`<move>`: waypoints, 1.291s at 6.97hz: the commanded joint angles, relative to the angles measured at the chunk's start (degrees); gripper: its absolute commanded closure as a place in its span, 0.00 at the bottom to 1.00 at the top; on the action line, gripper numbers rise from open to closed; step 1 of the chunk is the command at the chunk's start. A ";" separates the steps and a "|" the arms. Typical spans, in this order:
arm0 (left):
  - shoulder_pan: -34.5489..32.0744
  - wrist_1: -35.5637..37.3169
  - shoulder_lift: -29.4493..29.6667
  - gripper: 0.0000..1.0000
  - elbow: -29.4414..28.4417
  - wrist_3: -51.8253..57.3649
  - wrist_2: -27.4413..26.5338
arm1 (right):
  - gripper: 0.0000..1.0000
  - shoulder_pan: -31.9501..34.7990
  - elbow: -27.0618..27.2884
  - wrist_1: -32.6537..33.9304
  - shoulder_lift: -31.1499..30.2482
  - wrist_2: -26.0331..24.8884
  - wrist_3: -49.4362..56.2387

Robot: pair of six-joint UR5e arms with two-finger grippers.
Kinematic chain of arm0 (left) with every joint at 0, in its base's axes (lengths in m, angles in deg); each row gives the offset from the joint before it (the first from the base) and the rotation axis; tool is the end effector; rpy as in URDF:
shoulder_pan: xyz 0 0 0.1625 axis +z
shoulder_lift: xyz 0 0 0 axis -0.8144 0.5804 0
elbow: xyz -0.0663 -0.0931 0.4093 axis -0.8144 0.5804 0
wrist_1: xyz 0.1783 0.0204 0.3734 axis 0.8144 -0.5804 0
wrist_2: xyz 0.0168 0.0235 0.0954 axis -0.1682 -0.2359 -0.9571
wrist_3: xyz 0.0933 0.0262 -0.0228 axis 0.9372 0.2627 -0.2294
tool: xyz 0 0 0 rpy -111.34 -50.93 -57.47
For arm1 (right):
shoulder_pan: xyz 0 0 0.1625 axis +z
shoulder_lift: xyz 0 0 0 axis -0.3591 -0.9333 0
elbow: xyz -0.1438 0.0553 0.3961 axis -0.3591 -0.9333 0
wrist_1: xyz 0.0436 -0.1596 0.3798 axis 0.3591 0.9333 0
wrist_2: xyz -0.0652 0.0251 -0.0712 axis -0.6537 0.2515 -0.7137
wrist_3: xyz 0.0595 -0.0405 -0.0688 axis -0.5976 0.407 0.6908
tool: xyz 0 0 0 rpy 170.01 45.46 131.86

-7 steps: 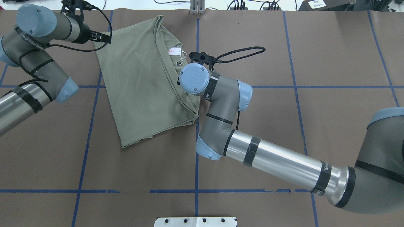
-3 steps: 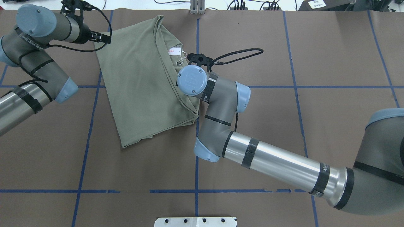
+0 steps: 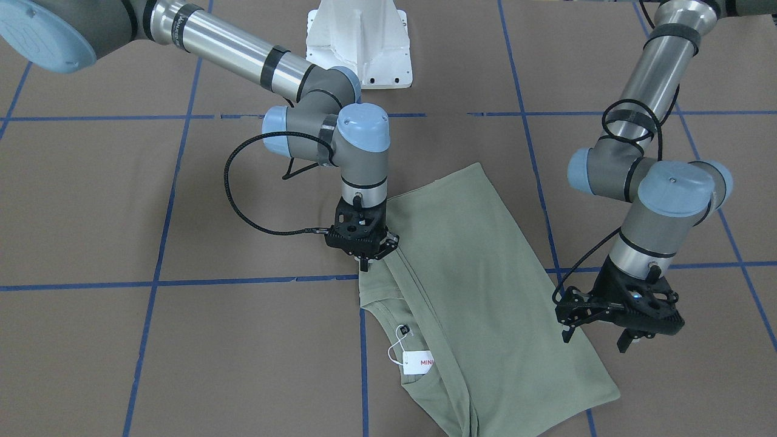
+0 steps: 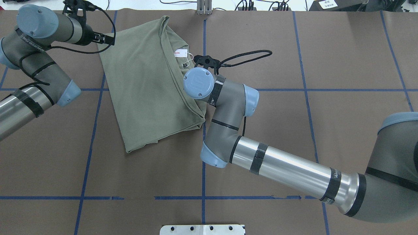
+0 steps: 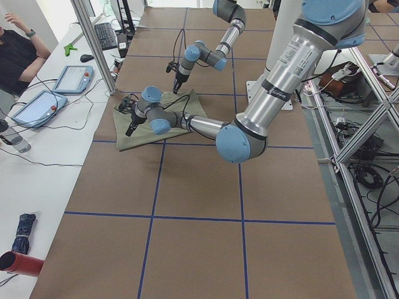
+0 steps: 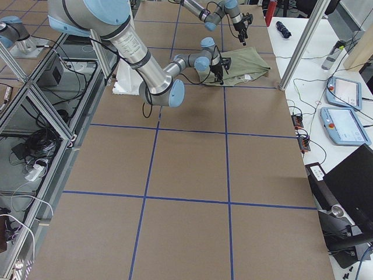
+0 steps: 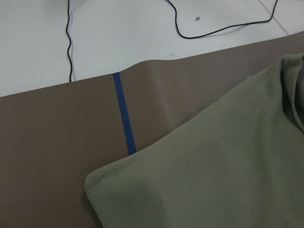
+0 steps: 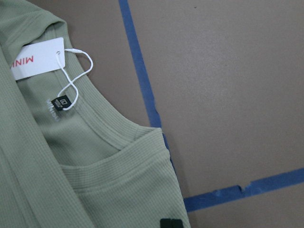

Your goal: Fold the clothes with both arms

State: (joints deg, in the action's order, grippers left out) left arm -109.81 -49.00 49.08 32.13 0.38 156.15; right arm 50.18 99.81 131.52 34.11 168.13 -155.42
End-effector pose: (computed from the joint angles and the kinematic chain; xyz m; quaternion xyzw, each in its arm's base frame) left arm 0.3410 -0.6849 0.4242 0.3061 0.3771 0.0014 0.8741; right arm -0.6598 -0.5251 0.2038 0.1394 -0.3820 0.1939 0.8928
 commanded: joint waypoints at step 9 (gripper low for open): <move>0.26 0.02 -0.26 0.00 0.00 -0.05 0.00 | 0.63 0.05 0.08 0.03 -0.43 -0.02 1.45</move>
State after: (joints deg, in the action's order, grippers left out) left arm -109.55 -48.98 48.97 32.07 0.33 156.15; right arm 50.30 99.93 131.55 33.67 168.11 -153.85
